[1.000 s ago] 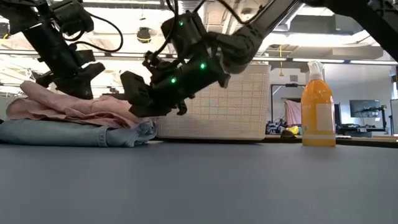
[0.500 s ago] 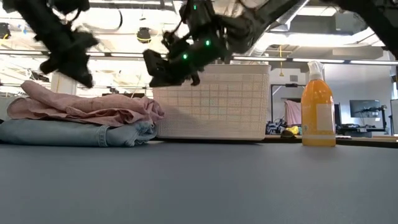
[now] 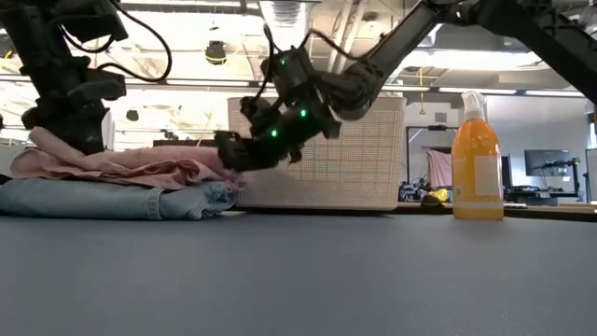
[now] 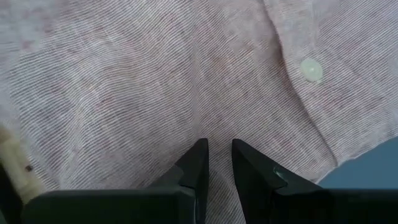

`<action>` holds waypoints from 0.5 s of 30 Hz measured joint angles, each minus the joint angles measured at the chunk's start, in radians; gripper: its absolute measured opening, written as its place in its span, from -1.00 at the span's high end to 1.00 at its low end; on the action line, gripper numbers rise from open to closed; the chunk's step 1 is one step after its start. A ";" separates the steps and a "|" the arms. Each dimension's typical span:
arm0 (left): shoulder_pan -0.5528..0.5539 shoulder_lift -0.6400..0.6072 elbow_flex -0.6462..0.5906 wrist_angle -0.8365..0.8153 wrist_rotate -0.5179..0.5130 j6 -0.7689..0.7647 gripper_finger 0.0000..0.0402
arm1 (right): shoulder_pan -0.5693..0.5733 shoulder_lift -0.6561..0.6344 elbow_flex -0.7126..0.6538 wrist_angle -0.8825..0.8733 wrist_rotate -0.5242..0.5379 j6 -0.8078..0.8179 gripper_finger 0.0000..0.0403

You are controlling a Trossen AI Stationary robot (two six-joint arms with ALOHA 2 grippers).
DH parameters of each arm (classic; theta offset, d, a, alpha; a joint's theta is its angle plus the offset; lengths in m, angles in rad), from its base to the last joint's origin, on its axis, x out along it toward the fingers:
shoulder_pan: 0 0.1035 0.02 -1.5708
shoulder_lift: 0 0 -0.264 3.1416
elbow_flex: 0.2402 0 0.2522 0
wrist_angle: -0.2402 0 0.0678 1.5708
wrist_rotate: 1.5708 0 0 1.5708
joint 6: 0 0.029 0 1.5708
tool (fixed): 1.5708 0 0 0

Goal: Fold Laundry from Bin
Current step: Stack the pink shirt on top of the blue pants

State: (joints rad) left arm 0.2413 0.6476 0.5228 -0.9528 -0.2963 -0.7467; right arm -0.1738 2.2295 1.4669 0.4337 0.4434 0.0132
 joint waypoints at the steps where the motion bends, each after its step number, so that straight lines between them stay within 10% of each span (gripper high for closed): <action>1: 0.000 0.000 0.003 -0.010 -0.005 0.000 0.70 | -0.002 -0.010 0.002 -0.012 0.017 -0.013 0.91; 15: 0.000 0.000 0.099 -0.033 -0.084 0.050 0.70 | 0.145 -0.155 0.002 -0.092 -0.042 -0.083 0.91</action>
State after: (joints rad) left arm 0.2413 0.6472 0.6216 -0.9863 -0.3806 -0.6967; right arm -0.0290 2.0742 1.4686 0.3418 0.4011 -0.0694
